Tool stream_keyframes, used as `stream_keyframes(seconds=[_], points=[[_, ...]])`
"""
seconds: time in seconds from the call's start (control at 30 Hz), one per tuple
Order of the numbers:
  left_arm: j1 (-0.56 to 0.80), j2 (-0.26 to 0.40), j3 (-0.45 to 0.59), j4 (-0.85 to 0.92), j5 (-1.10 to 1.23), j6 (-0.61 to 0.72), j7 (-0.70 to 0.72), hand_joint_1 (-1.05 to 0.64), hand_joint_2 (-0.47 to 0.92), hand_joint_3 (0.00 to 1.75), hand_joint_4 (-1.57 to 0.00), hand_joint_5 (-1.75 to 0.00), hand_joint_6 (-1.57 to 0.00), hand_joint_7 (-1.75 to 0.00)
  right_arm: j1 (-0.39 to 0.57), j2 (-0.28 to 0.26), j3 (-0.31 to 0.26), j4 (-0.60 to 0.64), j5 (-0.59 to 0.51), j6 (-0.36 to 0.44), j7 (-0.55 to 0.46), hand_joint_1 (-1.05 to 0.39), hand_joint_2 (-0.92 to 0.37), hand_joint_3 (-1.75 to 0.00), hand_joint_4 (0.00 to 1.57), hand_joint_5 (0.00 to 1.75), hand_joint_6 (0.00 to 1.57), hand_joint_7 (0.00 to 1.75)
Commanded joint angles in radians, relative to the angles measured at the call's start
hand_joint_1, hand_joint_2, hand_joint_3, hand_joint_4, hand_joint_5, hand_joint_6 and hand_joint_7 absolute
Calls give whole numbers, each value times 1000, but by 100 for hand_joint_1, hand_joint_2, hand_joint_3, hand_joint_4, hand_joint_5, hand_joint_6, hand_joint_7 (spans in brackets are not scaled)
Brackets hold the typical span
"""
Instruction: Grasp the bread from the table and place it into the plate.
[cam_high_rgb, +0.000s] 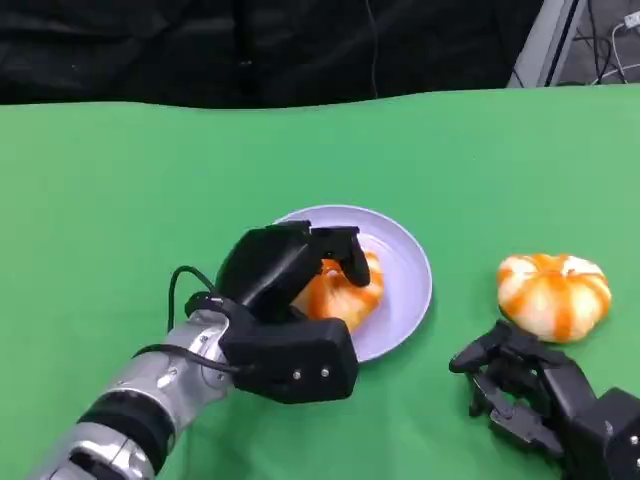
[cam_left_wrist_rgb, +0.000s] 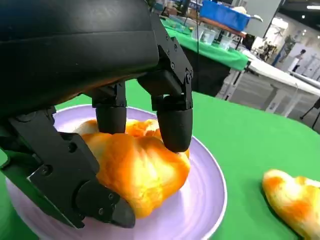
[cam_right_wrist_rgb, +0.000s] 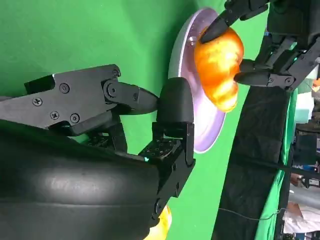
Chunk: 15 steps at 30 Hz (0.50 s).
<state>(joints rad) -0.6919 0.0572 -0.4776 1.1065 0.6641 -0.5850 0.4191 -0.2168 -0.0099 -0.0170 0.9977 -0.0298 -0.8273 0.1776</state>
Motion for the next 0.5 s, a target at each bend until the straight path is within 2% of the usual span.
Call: stream_keyframes(seconds=[0.03,0.07,0.1,0.17,0.2,0.23,0.27,0.3,0.37,0.4,0.5], points=[[-38,-5,3,33,-10,10,1,-7,89,25,-66,-140,-82,-88,14,-10,3,2,-4,12,0,-24,-92,-50,62,175,68,121],[-42,-8,5,39,-15,14,-4,-8,91,22,-69,-123,-91,-59,14,-10,3,2,-4,13,0,-24,-92,-50,63,174,68,121],[-44,-10,7,43,-17,16,-6,-9,92,22,-70,-117,-94,-49,14,-10,4,2,-4,13,-1,-24,-92,-49,63,174,68,120],[-51,-8,0,48,-13,26,-23,-9,92,21,-71,-112,-97,-41,13,-10,4,4,-5,10,-1,-24,-92,-49,63,174,68,120],[-56,-7,-4,50,-10,35,-36,-18,92,22,-69,-77,-88,-21,13,-10,4,6,-5,8,-2,-24,-92,-49,62,174,68,120],[-60,-2,-11,51,-4,40,-51,-21,92,22,-71,-60,-85,-12,12,-9,4,6,-6,9,-3,-24,-92,-49,62,174,68,120],[-63,2,-15,51,0,43,-61,-26,92,20,-68,-37,-77,-6,11,-9,5,5,-7,10,-5,-24,-92,-50,62,174,69,120],[-63,4,-17,50,1,44,-65,-30,92,19,-66,-22,-72,-3,11,-9,5,5,-7,11,-5,-24,-92,-50,62,174,69,120],[-67,12,-34,44,20,69,-79,-36,92,17,-60,-10,-62,-1,11,-10,7,3,-11,13,-10,-25,-92,-50,62,175,69,120],[-69,16,-43,41,28,80,-84,-41,92,15,-51,-4,-51,0,11,-10,8,2,-11,14,-12,-25,-92,-50,62,175,69,120],[-64,19,-55,31,41,101,-64,-50,92,10,-38,-1,-38,0,8,-11,8,6,-6,10,-5,-26,-92,-49,61,175,69,120]])
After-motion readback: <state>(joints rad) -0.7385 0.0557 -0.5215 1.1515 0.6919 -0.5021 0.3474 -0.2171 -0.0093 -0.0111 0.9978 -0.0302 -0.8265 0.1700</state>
